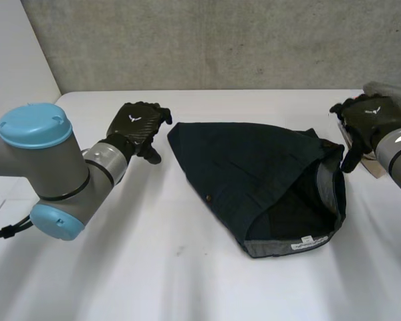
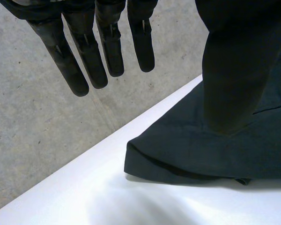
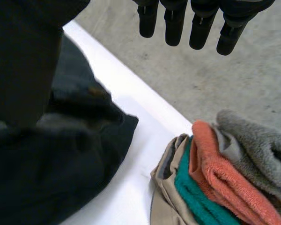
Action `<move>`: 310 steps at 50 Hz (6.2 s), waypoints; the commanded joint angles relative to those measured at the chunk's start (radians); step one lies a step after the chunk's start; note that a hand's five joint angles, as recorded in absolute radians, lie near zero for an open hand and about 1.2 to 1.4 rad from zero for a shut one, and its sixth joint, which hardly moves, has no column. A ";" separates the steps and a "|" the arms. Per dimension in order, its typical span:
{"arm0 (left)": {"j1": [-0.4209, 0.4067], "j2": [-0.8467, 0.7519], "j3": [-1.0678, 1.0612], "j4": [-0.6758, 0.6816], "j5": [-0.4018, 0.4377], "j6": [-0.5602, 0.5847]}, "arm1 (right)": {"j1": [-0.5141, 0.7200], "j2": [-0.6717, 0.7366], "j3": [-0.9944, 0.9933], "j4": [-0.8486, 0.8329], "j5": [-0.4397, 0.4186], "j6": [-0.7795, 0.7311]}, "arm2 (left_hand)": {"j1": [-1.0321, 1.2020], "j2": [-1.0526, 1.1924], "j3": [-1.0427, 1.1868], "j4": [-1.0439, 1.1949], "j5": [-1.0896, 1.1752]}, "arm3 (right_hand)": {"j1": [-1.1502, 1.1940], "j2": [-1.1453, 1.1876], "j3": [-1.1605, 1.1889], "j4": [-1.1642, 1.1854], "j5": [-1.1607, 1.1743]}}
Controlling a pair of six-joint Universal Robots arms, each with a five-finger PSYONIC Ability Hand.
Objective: Fold the laundry.
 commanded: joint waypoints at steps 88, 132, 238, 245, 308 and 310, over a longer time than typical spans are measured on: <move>0.100 -0.097 0.083 0.086 0.075 -0.003 | 0.474 0.284 -0.309 0.069 0.172 0.406 | -0.309 -0.308 -0.318 -0.300 -0.292 | 1.174 1.188 1.187 1.186 1.175; 0.126 0.257 -0.057 0.070 0.043 -0.013 | 0.356 -0.176 -0.164 0.216 0.092 -0.141 | 0.888 0.890 0.879 0.898 0.905 | 1.174 1.188 1.187 1.186 1.175; 0.013 0.283 -0.513 0.254 -0.091 0.086 | 0.183 0.492 -0.463 0.279 -0.164 0.231 | 0.888 0.890 0.879 0.898 0.905 | 0.232 0.246 0.246 0.245 0.234; 0.014 0.280 -0.513 0.254 -0.091 0.086 | 0.192 0.525 -0.494 0.279 -0.161 0.218 | 0.888 0.890 0.879 0.898 0.905 | 1.172 1.186 1.185 1.184 1.173; 0.004 0.067 0.373 0.570 -0.126 0.330 | 0.284 0.169 -0.508 -0.830 0.164 -0.315 | 0.888 0.890 0.879 0.898 0.905 | 1.174 1.188 1.187 1.186 1.175; 0.005 0.067 0.360 0.554 -0.126 0.327 | 0.306 0.181 -0.509 -0.817 0.138 -0.315 | 0.888 0.890 0.879 0.898 0.905 | 1.174 1.188 1.187 1.186 1.175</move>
